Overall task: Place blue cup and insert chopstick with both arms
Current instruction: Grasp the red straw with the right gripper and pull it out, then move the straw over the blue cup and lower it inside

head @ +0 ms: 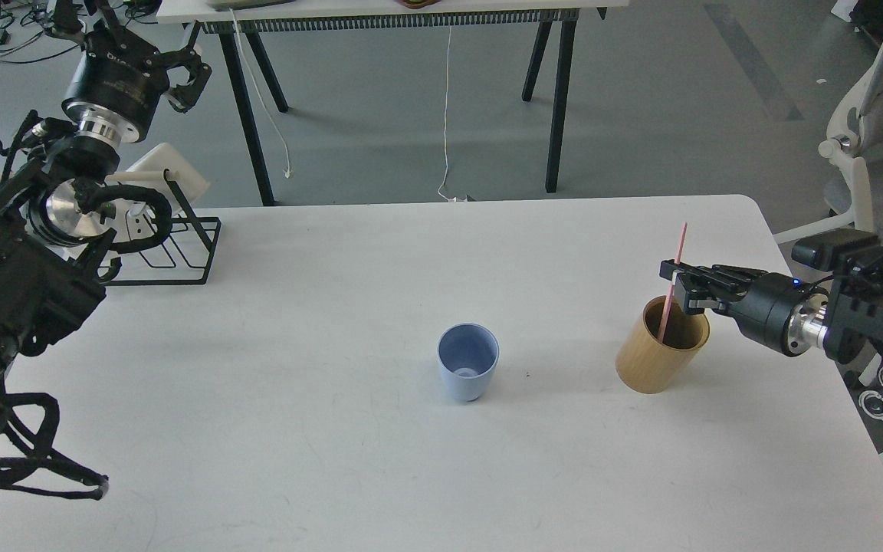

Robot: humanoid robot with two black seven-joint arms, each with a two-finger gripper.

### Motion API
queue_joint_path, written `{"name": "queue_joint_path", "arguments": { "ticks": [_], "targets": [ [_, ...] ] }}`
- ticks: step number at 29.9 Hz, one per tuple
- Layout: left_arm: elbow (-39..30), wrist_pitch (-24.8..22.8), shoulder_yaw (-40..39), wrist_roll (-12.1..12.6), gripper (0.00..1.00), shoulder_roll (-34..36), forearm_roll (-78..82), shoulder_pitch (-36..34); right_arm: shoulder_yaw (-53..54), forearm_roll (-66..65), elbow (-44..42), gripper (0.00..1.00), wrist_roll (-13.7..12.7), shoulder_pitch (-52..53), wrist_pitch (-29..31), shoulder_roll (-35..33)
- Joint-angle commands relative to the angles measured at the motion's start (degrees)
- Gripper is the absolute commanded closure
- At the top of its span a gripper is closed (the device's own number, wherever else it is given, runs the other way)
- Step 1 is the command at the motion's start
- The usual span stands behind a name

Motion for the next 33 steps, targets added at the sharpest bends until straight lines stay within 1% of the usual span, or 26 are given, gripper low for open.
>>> {"name": "queue_joint_path", "arguments": {
  "ticks": [1,4,6,10,12,15,18,22,26,30,33],
  "targets": [
    [0.00,0.00,0.01,0.01,0.00,0.13,0.00,-0.08,0.49,0.33,5.19,0.99,0.23,1.24,0.26,-6.79],
    [0.00,0.00,0.01,0.01,0.00,0.21,0.00,-0.08,0.94,0.60,7.48,0.99,0.40,4.31,0.26,-11.45],
    [0.00,0.00,0.01,0.01,0.00,0.21,0.00,-0.08,0.94,0.77,8.36,0.99,0.58,7.73,0.44,-13.04],
    [0.00,0.00,0.01,0.18,0.00,0.30,0.00,-0.08,1.11,1.38,8.02,0.99,0.58,15.20,1.05,-13.32],
    [0.00,0.00,0.01,0.18,0.00,0.30,0.00,-0.08,1.29,4.44,7.84,0.99,0.58,17.32,1.05,-12.44],
    [0.00,0.00,0.01,0.18,0.00,0.30,0.00,-0.08,1.37,10.51,7.84,0.99,0.58,18.12,1.05,-8.50],
    [0.00,0.00,0.01,0.27,0.00,0.65,0.00,0.01,1.73,12.19,7.67,0.99,0.58,18.30,1.05,-3.39],
    [0.00,0.00,0.01,0.18,0.00,0.83,0.00,-0.08,1.12,12.29,7.75,0.99,0.58,17.86,1.05,2.32],
    [0.00,0.00,0.01,0.27,0.00,0.83,0.00,0.01,-0.99,11.67,7.58,0.99,0.58,17.24,1.14,9.43],
    [0.00,0.00,0.01,0.18,0.00,0.74,-0.09,0.01,-3.63,11.49,5.30,0.99,0.58,17.42,1.23,14.36],
    [-0.70,0.00,-0.08,0.18,0.00,0.65,-0.35,-0.17,-5.74,11.32,3.19,0.99,0.58,17.50,1.32,16.65]
  ]
}}
